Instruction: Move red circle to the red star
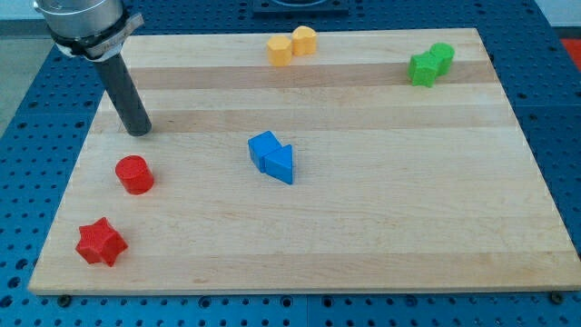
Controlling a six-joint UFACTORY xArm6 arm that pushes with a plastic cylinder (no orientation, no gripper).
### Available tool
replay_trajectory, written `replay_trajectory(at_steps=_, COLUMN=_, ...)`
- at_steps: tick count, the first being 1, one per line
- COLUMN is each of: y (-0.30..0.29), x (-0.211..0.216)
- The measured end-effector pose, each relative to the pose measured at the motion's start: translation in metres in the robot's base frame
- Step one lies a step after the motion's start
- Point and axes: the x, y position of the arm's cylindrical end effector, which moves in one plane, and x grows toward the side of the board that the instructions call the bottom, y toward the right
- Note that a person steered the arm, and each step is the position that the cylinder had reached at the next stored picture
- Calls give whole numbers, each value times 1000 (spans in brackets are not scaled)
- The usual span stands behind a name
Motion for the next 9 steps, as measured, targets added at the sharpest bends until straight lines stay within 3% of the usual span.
replay_trajectory(at_steps=4, y=0, x=111)
replay_trajectory(at_steps=6, y=0, x=130)
replay_trajectory(at_steps=7, y=6, x=104)
replay_trajectory(at_steps=9, y=41, x=122)
